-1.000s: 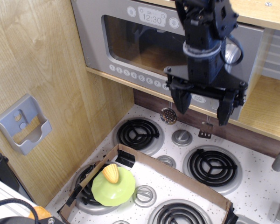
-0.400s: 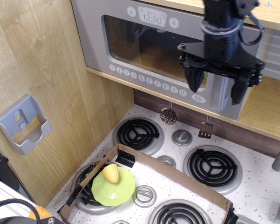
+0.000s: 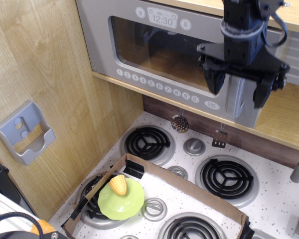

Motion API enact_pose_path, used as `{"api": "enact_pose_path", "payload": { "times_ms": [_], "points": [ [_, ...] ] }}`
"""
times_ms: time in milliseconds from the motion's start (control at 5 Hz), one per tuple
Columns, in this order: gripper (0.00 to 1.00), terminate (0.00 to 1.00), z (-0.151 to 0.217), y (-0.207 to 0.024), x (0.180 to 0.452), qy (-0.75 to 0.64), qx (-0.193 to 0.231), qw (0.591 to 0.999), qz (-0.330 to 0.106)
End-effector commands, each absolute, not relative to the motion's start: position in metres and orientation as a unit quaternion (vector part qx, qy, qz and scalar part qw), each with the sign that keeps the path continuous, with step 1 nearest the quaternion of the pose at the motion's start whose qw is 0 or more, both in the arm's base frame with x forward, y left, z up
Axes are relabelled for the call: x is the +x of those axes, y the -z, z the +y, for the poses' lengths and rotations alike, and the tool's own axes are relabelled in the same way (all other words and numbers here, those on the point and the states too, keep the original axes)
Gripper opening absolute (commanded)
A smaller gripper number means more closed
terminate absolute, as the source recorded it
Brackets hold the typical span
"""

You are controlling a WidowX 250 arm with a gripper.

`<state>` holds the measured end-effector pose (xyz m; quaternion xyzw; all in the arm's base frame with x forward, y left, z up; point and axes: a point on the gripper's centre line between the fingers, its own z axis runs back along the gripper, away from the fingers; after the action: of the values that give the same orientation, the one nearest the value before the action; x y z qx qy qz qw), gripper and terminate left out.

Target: Open microwave

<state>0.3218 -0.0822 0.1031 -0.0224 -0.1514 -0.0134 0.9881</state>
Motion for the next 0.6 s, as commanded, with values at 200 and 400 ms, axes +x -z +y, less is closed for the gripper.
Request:
{"api": "enact_pose_path", "payload": {
  "times_ms": [200,400],
  "points": [
    [0.00,0.00,-0.0782,-0.1212,0.3383,0.021,-0.026,0.983,-0.181],
    [0.00,0.00,-0.0798,-0.1216,0.3416,0.023,-0.017,0.984,-0.175]
  ]
}}
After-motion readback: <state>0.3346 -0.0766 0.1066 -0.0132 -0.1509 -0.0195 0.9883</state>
